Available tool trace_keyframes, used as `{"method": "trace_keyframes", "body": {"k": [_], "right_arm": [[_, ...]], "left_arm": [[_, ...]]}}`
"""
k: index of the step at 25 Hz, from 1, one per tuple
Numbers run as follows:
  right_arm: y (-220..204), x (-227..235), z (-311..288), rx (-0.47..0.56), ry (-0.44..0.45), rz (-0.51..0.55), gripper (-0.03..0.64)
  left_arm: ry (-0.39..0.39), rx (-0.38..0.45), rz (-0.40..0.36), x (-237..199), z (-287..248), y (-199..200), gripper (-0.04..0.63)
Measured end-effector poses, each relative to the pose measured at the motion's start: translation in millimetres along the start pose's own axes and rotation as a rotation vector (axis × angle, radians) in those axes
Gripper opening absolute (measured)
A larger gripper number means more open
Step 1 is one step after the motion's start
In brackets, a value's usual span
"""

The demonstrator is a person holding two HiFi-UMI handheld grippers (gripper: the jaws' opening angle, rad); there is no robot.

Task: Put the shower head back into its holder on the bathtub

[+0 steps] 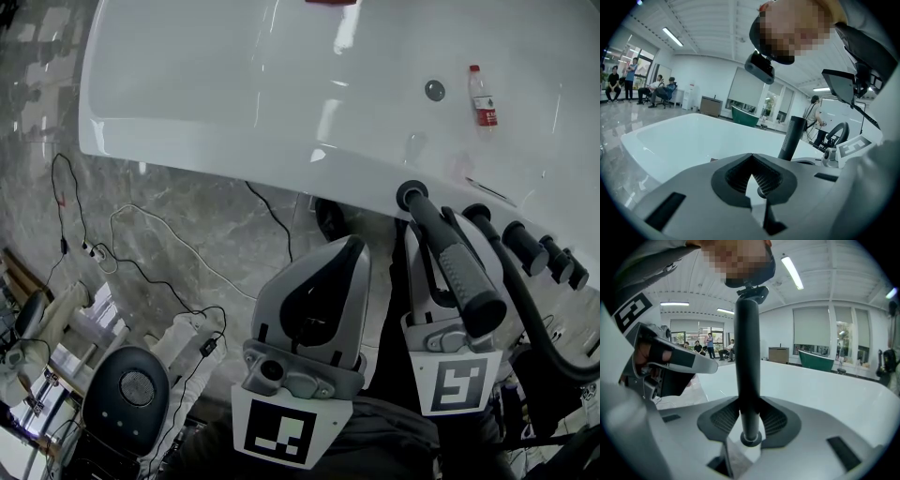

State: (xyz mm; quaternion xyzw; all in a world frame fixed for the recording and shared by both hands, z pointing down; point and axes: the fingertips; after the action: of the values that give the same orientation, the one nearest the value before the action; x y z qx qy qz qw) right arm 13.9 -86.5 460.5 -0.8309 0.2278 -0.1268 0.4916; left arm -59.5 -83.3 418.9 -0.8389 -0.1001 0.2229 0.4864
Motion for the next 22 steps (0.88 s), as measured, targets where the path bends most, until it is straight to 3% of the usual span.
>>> {"method": "trace_keyframes", "body": {"k": [22], "right_arm": [[-15.6, -0.1, -12.5, -0.02, 0.0, 0.004, 0.143]], "left_arm": [[0.004, -0.011, 0.009, -5.2, 1.1, -8.4, 0.003]]}}
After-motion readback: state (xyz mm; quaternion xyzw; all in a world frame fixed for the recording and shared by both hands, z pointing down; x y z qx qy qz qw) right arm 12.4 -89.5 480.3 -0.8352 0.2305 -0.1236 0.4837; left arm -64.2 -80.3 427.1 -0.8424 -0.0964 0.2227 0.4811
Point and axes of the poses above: the fingertips, and each gripper's own axes: z backward along the fingers, x to its right, y out of its top, and after that the axes turned 2 degrees about -x, right-handed
